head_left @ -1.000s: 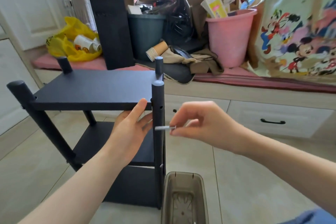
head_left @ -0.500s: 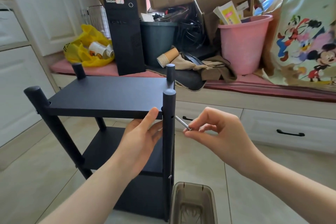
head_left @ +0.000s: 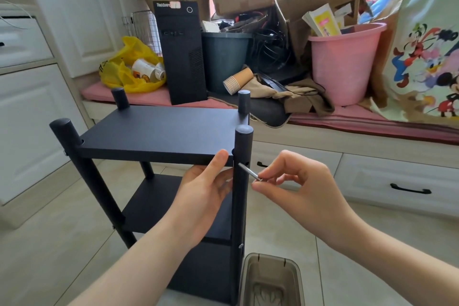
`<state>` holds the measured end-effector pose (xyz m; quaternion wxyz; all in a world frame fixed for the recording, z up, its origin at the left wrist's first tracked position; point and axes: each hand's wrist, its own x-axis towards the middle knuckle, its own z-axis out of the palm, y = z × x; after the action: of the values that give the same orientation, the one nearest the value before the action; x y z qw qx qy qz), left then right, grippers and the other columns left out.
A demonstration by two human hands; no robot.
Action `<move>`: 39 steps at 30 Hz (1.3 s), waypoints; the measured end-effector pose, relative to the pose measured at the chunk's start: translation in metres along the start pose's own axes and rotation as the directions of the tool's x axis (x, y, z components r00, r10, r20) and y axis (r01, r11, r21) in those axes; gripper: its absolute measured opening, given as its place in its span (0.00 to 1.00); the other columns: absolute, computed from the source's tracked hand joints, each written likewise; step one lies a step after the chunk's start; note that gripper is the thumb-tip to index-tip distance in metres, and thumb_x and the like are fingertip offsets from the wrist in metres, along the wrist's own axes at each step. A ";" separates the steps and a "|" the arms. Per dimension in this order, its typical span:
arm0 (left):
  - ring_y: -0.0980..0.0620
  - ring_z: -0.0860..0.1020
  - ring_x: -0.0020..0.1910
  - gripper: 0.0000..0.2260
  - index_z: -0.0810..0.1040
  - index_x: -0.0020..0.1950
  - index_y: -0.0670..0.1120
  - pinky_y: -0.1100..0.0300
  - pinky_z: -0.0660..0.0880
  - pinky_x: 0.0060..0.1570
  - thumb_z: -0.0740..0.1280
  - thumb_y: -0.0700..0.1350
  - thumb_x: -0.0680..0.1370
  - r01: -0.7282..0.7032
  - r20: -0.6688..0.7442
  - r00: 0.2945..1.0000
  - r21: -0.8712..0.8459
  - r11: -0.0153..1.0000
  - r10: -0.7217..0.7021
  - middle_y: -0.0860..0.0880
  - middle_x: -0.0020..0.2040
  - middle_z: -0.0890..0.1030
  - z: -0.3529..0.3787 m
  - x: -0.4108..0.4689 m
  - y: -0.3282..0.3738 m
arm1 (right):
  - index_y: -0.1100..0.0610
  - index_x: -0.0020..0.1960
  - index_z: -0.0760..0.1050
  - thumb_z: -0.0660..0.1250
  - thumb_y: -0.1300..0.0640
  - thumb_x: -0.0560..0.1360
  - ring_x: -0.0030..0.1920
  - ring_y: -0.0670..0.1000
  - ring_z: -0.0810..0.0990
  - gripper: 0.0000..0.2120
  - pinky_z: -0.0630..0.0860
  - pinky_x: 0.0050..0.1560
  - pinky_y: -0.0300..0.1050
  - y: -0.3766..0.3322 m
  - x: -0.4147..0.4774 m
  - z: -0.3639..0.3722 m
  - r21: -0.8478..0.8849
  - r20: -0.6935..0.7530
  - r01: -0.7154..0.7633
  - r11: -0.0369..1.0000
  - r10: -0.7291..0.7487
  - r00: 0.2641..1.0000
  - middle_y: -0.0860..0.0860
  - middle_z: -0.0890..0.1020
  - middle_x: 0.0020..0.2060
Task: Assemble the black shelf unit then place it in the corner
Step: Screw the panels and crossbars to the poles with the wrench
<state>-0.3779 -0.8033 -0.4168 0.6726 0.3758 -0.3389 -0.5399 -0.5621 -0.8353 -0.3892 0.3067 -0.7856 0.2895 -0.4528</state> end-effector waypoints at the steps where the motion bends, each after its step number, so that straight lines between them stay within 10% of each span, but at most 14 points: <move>1: 0.41 0.83 0.55 0.23 0.77 0.60 0.37 0.47 0.77 0.65 0.72 0.52 0.74 0.004 -0.006 1.000 -0.009 1.000 -0.005 0.39 0.56 0.84 0.000 0.000 0.000 | 0.48 0.39 0.79 0.78 0.59 0.68 0.41 0.49 0.83 0.10 0.77 0.47 0.43 0.000 -0.001 -0.001 -0.004 -0.003 0.011 1.000 -0.011 1.000 0.44 0.83 0.36; 39: 0.41 0.83 0.58 0.31 0.72 0.68 0.30 0.52 0.80 0.60 0.71 0.53 0.75 -0.013 0.018 1.000 -0.036 0.999 0.014 0.38 0.60 0.83 0.001 -0.001 0.001 | 0.50 0.39 0.78 0.78 0.62 0.69 0.37 0.48 0.82 0.11 0.75 0.38 0.37 -0.002 0.009 0.011 0.102 -0.051 -0.080 0.991 0.086 0.995 0.44 0.83 0.35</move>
<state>-0.3791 -0.8022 -0.4155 0.6797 0.3564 -0.3377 -0.5450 -0.5480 -0.8386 -0.3873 0.3562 -0.7435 0.3073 -0.4752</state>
